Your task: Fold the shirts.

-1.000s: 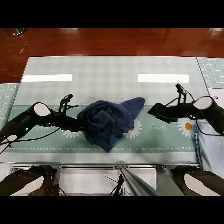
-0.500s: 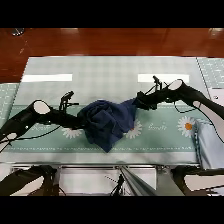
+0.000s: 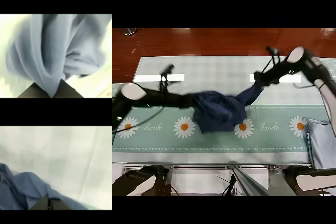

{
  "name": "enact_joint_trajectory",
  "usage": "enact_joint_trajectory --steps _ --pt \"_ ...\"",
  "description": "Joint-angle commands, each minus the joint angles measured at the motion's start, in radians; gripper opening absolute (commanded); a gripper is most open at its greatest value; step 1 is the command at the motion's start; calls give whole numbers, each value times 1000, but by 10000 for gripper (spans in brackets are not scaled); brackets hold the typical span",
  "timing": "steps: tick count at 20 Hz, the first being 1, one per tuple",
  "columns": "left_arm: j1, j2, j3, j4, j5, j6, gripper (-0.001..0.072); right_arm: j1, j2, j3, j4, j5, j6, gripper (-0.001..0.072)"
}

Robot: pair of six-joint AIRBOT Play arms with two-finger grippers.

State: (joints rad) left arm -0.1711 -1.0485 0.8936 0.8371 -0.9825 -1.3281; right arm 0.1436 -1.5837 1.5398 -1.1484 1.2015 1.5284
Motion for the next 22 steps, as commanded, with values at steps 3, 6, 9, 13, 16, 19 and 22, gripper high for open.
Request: enact_joint_trajectory --steps 3,6,9,13,16,19,22 --pt "139 95 474 1 13 -5 21 1 195 550 -219 56 40 23" --pt "217 125 686 63 -14 -103 21 1 401 599 -233 22 38 23" --pt "242 183 799 234 -86 -164 21 1 612 549 -272 48 27 24" --pt "238 318 816 297 -299 -177 21 1 830 527 -301 203 27 24" --pt "238 419 811 279 -492 -181 21 1 939 527 -301 328 50 24" --pt "239 488 753 256 -617 -188 21 0 1002 483 -301 490 90 24" --pt "239 528 576 185 -626 -188 21 1 1090 249 -297 552 131 24"
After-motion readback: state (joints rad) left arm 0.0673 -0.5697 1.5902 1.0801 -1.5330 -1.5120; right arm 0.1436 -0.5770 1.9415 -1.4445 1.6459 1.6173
